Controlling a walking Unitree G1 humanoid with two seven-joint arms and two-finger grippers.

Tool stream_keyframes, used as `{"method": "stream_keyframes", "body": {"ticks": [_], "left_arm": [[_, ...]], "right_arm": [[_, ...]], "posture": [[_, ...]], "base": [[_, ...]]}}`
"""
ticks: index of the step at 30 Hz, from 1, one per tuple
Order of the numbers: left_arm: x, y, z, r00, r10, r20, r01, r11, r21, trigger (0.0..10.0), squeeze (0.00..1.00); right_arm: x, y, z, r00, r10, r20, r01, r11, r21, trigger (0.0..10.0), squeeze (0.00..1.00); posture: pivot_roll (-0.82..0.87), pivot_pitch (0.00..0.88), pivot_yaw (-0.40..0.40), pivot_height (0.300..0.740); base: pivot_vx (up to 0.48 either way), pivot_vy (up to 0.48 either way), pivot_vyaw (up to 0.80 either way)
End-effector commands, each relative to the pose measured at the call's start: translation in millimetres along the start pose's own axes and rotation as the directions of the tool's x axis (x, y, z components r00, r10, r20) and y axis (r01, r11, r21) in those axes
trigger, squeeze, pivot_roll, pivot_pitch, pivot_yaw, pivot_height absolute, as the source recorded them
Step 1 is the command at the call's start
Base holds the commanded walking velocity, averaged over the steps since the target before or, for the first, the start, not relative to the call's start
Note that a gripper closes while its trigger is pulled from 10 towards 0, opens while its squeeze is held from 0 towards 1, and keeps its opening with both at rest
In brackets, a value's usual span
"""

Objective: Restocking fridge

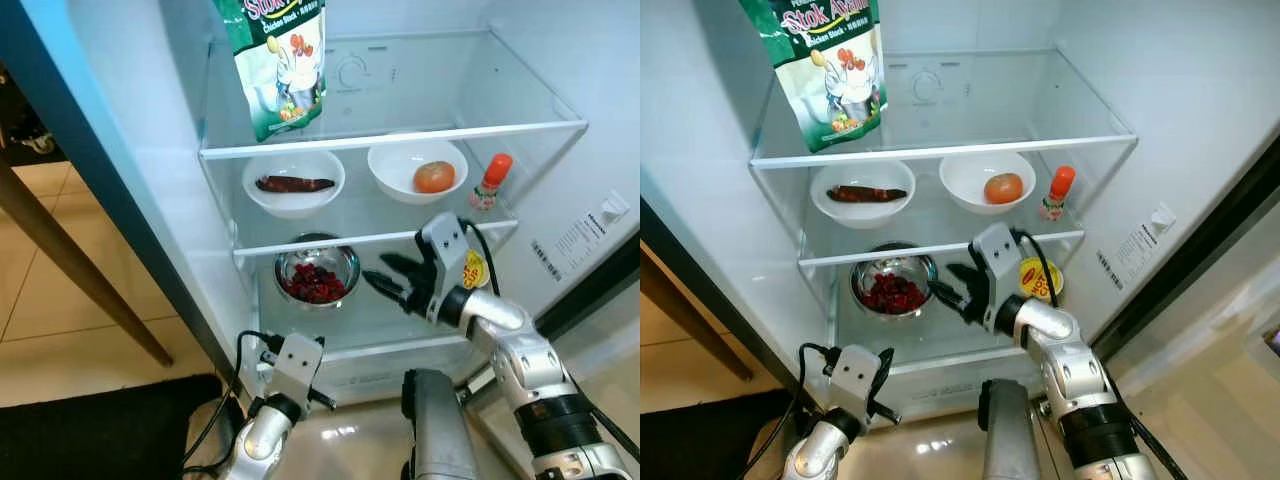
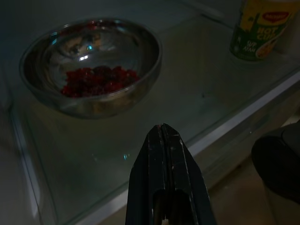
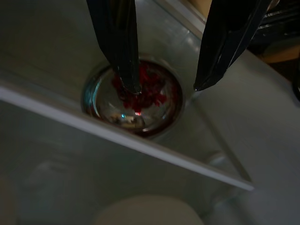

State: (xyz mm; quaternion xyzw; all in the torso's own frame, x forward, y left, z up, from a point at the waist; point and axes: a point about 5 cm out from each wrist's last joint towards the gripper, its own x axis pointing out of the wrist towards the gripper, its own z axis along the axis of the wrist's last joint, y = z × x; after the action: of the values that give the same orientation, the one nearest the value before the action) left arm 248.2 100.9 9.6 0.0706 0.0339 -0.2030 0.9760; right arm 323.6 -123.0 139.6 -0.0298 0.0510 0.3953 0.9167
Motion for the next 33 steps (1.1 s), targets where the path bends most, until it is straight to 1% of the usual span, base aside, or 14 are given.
{"method": "stream_keyframes", "body": {"ticks": [1,2,4,6,8,9,11,12,14,23,27,30,31,33], "left_arm": [[-8.5,4.5,-12.3,0.998,0.013,-0.063,-0.014,1.0,-0.006,10.0,0.0],[-8.5,4.5,-12.3,0.998,0.013,-0.063,-0.014,1.0,-0.006,10.0,0.0],[-11.3,2.0,-17.6,0.996,-0.004,-0.092,0.004,1.0,-0.002,10.0,0.0],[-11.3,2.0,-17.6,0.996,-0.004,-0.092,0.004,1.0,-0.002,10.0,0.0],[-12.6,-5.3,-20.3,0.992,-0.063,-0.105,0.065,0.998,0.013,10.0,0.0],[-12.6,-5.3,-20.3,0.992,-0.063,-0.105,0.065,0.998,0.013,10.0,0.0],[-11.9,-12.6,-19.9,0.987,-0.12,-0.103,0.124,0.992,0.03,10.0,0.0],[-11.1,-15.2,-19.5,0.985,-0.138,-0.101,0.142,0.989,0.031,10.0,0.0],[-10.3,-17.2,-19.4,0.983,-0.152,-0.101,0.155,0.987,0.03,10.0,0.0],[-10.7,-14.0,-21.8,0.981,-0.153,-0.117,0.158,0.987,0.035,10.0,0.0],[-10.2,-11.1,-22.0,0.981,-0.151,-0.122,0.156,0.987,0.035,10.0,0.0],[-9.5,-8.7,-23.0,0.98,-0.148,-0.133,0.153,0.988,0.034,10.0,0.0],[-9.5,-8.7,-23.0,0.98,-0.148,-0.133,0.153,0.988,0.034,10.0,0.0],[-8.5,-6.6,-23.3,0.981,-0.134,-0.139,0.139,0.99,0.021,10.0,0.0]], "right_arm": [[-6.2,-5.2,-10.5,1.0,-0.017,-0.025,0.017,1.0,0.026,10.0,0.0],[-6.2,-5.2,-10.5,1.0,-0.017,-0.025,0.017,1.0,0.026,10.0,0.0],[-13.5,-13.1,-25.9,0.994,-0.06,-0.091,0.06,0.998,-0.007,10.0,0.0],[-13.5,-13.1,-25.9,0.994,-0.06,-0.091,0.06,0.998,-0.007,10.0,0.0],[-20.1,-17.9,-46.0,0.983,-0.097,-0.157,0.099,0.995,0.004,10.0,0.0],[-20.1,-17.9,-46.0,0.983,-0.097,-0.157,0.099,0.995,0.004,10.0,0.0],[-25.6,-19.3,-62.2,0.976,-0.115,-0.185,0.13,0.989,0.073,10.0,0.0],[-28.0,-16.8,-71.2,0.973,-0.109,-0.203,0.131,0.986,0.098,10.0,0.0],[-30.3,-12.3,-82.0,0.969,-0.102,-0.226,0.133,0.983,0.125,10.0,0.0],[-32.3,-3.2,-102.5,0.964,-0.099,-0.246,0.146,0.972,0.183,10.0,0.0],[-32.3,-4.0,-111.6,0.948,-0.142,-0.286,0.193,0.968,0.159,10.0,0.0],[-34.8,-5.1,-116.9,0.95,-0.156,-0.271,0.218,0.953,0.213,10.0,0.0],[-34.8,-5.1,-116.9,0.95,-0.156,-0.271,0.218,0.953,0.213,10.0,0.0],[-39.2,-3.2,-126.2,0.942,-0.171,-0.289,0.246,0.938,0.246,10.0,0.0]], "posture": [[-0.09,0.13,-0.014,0.459],[-0.09,0.13,-0.014,0.459],[-0.09,0.128,-0.013,0.464],[-0.09,0.128,-0.013,0.464],[-0.09,0.125,-0.014,0.464],[-0.09,0.125,-0.014,0.464],[-0.09,0.124,-0.013,0.469],[-0.09,0.122,-0.014,0.474],[-0.09,0.121,-0.012,0.484],[-0.08,0.115,-0.011,0.513],[-0.08,0.112,-0.009,0.517],[-0.08,0.106,-0.009,0.522],[-0.08,0.106,-0.009,0.522],[-0.08,0.103,-0.008,0.532]], "base": [[0.0,0.0,0.0],[0.0,0.0,0.0],[0.0,0.0,0.0],[0.0,0.0,0.0],[0.0,0.0,0.0],[0.0,0.0,0.0],[0.0,0.0,0.0],[0.0,0.0,0.0],[0.0,0.0,0.0],[0.0,0.0,0.0],[0.0,0.0,0.0],[0.0,0.0,0.0],[0.0,0.0,0.0],[0.0,0.0,0.0]]}}
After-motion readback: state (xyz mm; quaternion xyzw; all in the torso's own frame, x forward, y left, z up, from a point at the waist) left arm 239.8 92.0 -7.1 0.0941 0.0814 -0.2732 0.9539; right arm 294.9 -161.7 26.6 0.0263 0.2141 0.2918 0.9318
